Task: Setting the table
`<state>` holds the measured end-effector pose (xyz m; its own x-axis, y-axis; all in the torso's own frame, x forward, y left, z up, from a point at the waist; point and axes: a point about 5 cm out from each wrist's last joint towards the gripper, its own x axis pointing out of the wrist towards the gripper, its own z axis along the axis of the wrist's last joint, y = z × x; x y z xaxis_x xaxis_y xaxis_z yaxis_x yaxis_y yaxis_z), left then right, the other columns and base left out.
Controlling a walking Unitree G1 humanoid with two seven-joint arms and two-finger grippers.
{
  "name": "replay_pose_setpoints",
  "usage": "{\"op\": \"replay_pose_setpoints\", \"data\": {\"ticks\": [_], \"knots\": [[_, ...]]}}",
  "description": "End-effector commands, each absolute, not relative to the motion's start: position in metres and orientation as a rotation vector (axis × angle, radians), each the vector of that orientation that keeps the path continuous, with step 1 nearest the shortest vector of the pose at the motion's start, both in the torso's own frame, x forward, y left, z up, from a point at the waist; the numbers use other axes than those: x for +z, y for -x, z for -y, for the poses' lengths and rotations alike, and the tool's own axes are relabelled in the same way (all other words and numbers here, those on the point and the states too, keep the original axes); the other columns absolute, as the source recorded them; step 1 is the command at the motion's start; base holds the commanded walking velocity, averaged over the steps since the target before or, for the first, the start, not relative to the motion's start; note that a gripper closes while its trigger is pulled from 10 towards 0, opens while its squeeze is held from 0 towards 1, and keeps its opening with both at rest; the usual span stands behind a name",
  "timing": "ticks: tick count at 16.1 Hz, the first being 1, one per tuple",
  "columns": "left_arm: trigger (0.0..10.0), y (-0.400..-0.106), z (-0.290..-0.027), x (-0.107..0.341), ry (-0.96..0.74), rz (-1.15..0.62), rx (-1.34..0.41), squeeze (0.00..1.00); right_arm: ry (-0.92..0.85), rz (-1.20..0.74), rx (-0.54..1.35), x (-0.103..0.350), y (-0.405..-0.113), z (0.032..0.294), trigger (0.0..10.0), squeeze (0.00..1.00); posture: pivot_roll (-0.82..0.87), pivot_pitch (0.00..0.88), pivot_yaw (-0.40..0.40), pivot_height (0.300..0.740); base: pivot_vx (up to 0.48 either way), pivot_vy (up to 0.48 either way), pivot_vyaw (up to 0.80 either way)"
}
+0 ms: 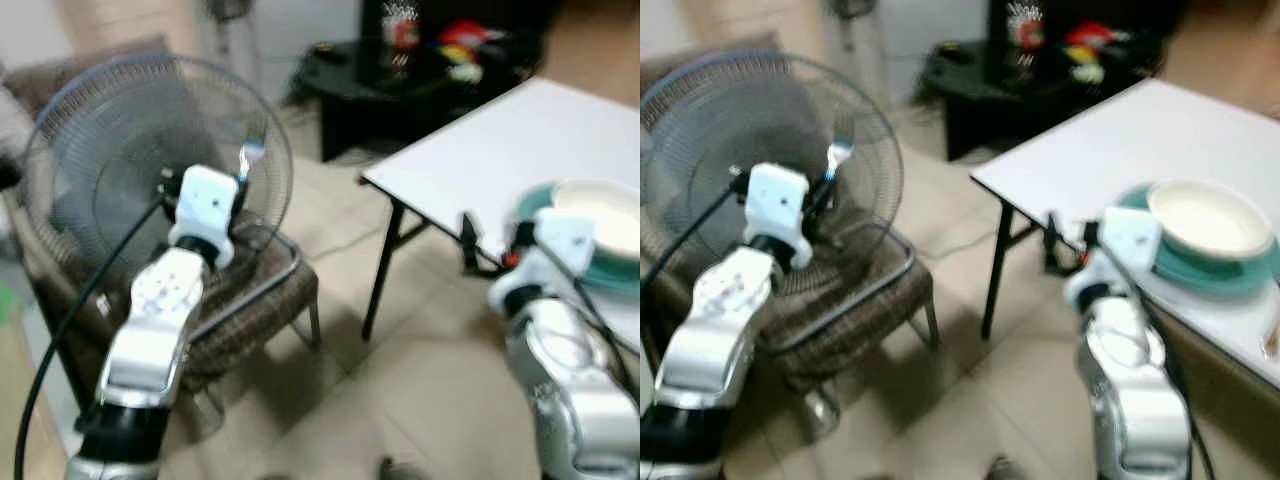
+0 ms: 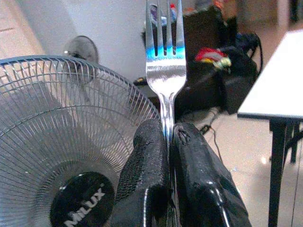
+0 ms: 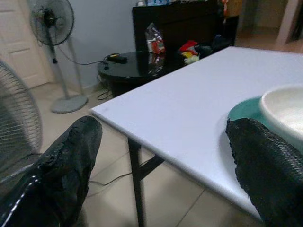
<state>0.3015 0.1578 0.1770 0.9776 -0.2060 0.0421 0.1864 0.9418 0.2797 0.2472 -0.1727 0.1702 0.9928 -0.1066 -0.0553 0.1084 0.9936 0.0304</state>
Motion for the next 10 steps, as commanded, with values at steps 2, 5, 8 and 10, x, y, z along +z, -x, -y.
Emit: {"op": "replay_pose_setpoints", "data": {"ticks": [2, 5, 8, 10], "knots": [[10.0, -0.3035, -0.1559, 0.1809, -0.306, 0.087, -0.210, 0.00, -0.033, -0.047, -0.131, 0.1734, -0.2462, 0.1750, 10.0, 0.00, 0.05, 0.000, 0.097, 0.740, 0.000, 0.191, -0.79], [10.0, -0.3055, -0.1555, 0.1801, -0.320, 0.080, -0.218, 0.00, -0.034, -0.046, -0.140, 0.1738, -0.2450, 0.1761, 10.0, 0.00, 0.05, 0.000, 0.100, 0.740, 0.000, -0.480, -0.79], [10.0, -0.3029, -0.1536, 0.1773, -0.284, 0.074, -0.218, 0.00, -0.018, -0.040, -0.107, 0.1757, -0.2467, 0.1748, 10.0, 0.00, 0.04, 0.000, 0.089, 0.740, 0.000, 0.000, -0.53], [10.0, -0.3019, -0.1549, 0.1753, -0.238, 0.072, -0.210, 0.00, 0.026, -0.050, -0.018, 0.1753, -0.2504, 0.1673, 10.0, 0.00, 0.05, 0.000, 0.081, 0.740, 0.000, 0.000, 0.00]]}}
